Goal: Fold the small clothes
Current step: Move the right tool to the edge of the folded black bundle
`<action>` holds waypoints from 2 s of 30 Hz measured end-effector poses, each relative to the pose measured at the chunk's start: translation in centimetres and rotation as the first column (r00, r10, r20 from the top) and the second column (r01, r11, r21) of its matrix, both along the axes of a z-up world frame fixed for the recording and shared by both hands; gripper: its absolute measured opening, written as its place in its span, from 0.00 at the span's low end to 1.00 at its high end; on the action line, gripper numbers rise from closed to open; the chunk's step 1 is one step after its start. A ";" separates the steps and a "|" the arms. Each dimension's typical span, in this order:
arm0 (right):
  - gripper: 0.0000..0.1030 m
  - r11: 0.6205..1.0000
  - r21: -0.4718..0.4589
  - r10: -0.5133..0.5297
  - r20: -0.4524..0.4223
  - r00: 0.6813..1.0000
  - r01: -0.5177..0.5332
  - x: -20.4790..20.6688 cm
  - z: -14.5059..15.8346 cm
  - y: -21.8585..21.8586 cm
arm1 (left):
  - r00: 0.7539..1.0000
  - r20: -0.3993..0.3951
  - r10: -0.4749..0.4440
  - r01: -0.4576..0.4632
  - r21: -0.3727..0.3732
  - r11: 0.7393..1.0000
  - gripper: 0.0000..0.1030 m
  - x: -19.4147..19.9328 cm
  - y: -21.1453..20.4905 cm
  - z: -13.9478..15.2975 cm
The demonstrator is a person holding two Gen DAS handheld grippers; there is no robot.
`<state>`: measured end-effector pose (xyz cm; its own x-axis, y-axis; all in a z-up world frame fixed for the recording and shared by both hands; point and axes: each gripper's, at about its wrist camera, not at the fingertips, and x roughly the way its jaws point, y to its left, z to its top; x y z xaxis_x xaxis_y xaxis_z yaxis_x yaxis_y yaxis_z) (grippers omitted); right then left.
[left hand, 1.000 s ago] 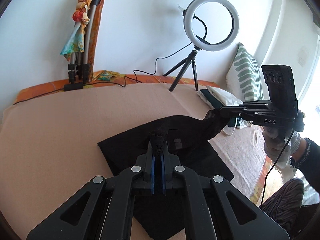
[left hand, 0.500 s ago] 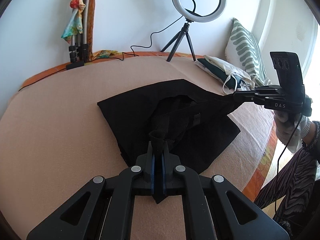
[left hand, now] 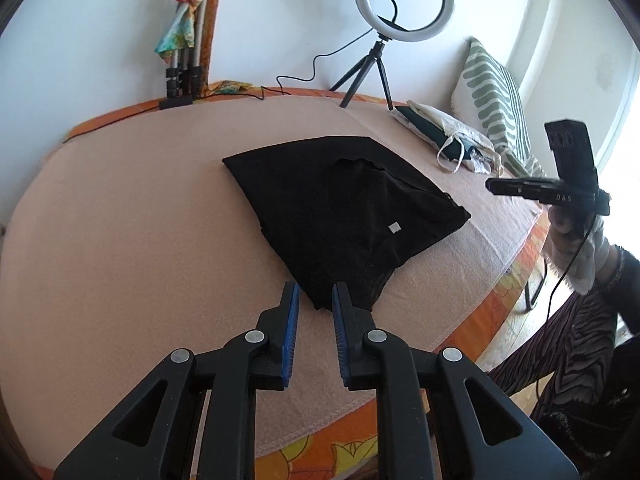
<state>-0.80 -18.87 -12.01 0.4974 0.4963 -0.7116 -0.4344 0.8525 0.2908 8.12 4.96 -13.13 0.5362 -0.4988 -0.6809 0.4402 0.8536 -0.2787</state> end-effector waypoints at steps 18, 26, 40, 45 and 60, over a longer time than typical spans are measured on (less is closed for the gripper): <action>0.33 0.960 0.242 -0.045 -0.369 0.928 0.143 3.8 -7.0 -1.1 | 0.930 -0.366 0.018 -0.158 -0.357 0.920 0.27 3.2 -1.8 -5.6; 0.07 0.944 0.301 -0.032 -0.325 0.945 0.135 3.5 -5.0 -1.3 | 0.945 -0.326 0.002 -0.143 -0.410 0.901 0.03 3.0 -0.9 -4.1; 0.07 0.993 0.100 -0.030 -0.263 0.964 0.058 2.7 -5.4 0.9 | 0.955 -0.295 0.038 -0.113 -0.241 0.964 0.03 2.6 -1.4 -4.8; 0.07 0.995 0.078 -0.034 -0.265 0.964 0.057 3.0 -5.7 0.6 | 0.954 -0.298 0.033 -0.101 -0.215 0.971 0.03 2.1 -1.5 -5.2; 0.46 0.994 0.091 -0.042 -0.117 0.992 0.053 3.0 -1.9 -1.5 | 0.967 -0.236 0.091 -0.144 -0.217 0.965 0.15 -0.1 -0.4 -2.5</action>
